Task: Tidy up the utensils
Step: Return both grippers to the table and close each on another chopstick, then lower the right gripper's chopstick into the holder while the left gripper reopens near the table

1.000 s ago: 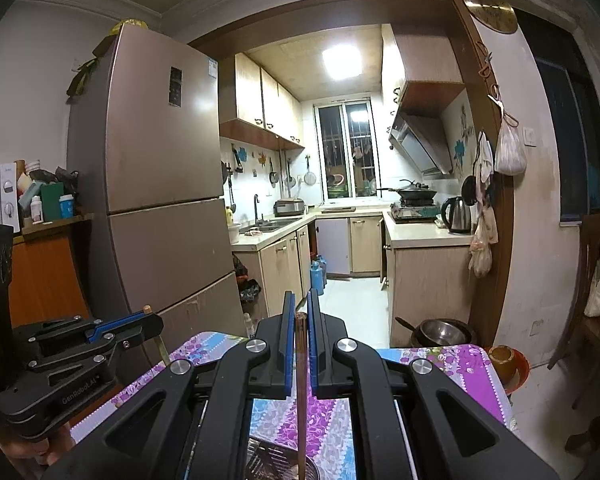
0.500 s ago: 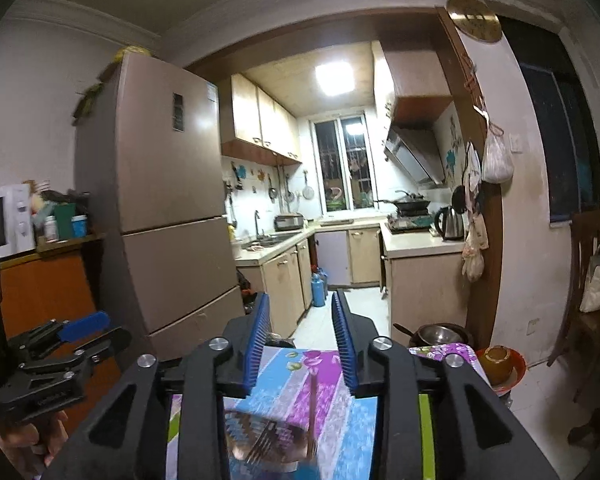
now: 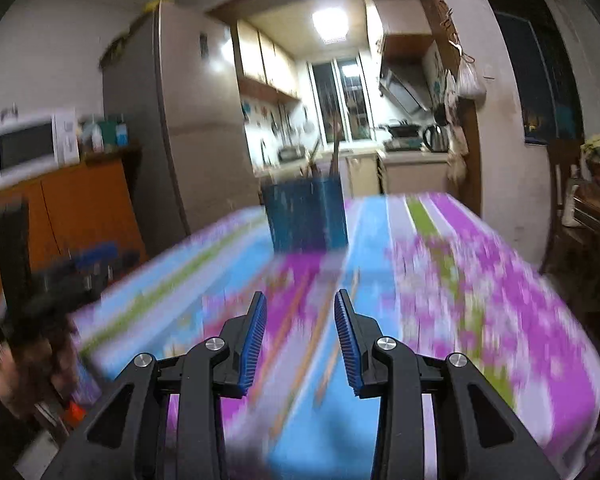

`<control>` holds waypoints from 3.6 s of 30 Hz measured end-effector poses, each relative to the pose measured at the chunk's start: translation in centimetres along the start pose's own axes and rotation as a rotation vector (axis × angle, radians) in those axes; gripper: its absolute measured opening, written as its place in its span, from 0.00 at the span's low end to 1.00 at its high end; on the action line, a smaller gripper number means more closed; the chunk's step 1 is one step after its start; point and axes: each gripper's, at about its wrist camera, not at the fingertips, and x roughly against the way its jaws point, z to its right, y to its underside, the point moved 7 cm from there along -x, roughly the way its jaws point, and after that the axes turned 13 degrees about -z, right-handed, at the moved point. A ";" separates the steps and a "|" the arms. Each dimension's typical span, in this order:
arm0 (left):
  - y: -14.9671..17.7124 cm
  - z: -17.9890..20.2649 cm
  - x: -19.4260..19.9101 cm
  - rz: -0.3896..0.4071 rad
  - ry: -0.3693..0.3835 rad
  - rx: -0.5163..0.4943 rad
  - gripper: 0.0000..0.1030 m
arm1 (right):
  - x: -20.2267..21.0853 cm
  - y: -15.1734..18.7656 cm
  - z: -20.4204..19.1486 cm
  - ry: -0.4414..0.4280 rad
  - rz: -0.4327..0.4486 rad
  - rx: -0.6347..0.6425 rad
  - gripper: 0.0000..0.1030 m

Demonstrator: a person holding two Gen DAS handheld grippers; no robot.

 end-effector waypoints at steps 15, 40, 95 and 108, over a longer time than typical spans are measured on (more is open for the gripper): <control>6.4 -1.5 -0.5 -0.033 -0.052 0.002 0.64 | -4.2 4.9 -1.8 0.122 -0.049 0.050 0.16; 8.3 10.0 -4.9 -0.118 0.153 -0.125 0.33 | -4.1 5.2 -1.6 0.128 -0.023 0.047 0.11; -8.4 8.1 0.6 0.206 0.185 -0.049 0.06 | 4.4 -11.8 -1.5 0.066 0.268 0.201 0.07; -4.0 6.2 1.0 0.098 0.207 -0.075 0.11 | 3.3 -16.1 -0.4 0.022 0.233 0.199 0.08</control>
